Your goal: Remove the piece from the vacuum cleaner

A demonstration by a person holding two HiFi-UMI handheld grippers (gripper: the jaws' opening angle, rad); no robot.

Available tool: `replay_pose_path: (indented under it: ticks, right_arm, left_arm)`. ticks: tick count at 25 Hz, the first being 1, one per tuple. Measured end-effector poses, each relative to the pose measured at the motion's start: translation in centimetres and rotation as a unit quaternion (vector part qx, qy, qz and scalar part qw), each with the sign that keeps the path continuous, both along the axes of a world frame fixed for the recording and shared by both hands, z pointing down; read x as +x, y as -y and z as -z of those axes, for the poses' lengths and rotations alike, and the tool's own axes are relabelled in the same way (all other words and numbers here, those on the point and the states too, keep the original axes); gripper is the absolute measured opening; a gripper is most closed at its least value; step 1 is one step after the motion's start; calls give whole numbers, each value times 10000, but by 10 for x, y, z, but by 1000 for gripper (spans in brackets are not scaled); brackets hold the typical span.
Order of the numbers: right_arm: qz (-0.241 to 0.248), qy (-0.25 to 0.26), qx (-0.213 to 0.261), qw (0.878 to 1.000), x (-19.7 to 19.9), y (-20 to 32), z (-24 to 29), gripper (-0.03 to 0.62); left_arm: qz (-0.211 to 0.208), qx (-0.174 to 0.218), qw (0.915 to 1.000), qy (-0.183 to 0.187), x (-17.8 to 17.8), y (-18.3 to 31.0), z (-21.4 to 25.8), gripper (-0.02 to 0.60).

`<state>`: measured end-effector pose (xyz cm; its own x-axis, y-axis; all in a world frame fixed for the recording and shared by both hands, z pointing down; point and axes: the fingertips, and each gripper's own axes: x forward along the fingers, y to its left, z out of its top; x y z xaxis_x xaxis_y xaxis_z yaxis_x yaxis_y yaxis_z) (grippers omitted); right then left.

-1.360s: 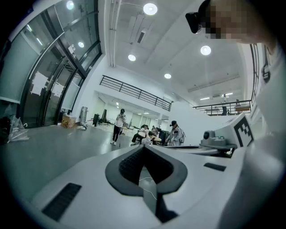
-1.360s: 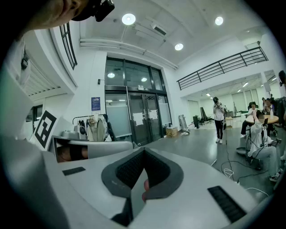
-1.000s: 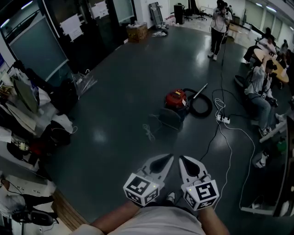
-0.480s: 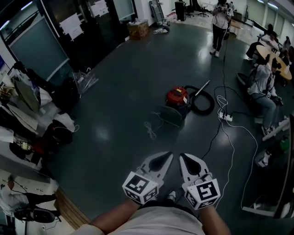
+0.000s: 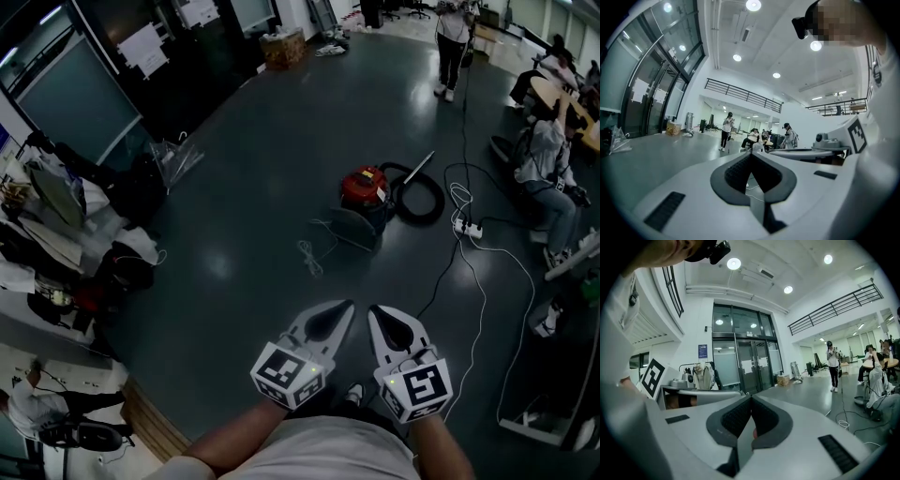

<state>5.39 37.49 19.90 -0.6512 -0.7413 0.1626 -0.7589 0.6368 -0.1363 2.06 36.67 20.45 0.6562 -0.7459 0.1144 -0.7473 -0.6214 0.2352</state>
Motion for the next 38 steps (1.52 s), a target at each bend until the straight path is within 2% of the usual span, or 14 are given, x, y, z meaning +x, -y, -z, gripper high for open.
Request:
replay_pose_path:
  ticks: [6, 11, 22, 26, 31, 38]
  right_arm:
    - [-168, 35, -126, 9998, 1, 38, -14, 15]
    - [-269, -8, -157, 9995, -15, 93, -21, 17]
    - [-435, -249, -218, 9985, -85, 239, -41, 17]
    - [-554, -274, -289, 9977, -94, 276, -52, 17]
    - [-651, -299, -412, 9966, -93, 318, -67, 17]
    - [-670, -366, -563, 9955, -77, 371, -99, 17]
  left_arm:
    - [-37, -36, 10000, -45, -1, 39, -8, 6]
    - [-149, -33, 9999, -58, -13, 93, -17, 6]
    - [-472, 59, 9989, 16, -77, 242, -38, 6]
    - [-533, 94, 9985, 70, -89, 281, -48, 6]
    - [-544, -2, 9985, 10, -91, 324, -65, 6]
    - [-694, -32, 9976, 49, -70, 379, -92, 6]
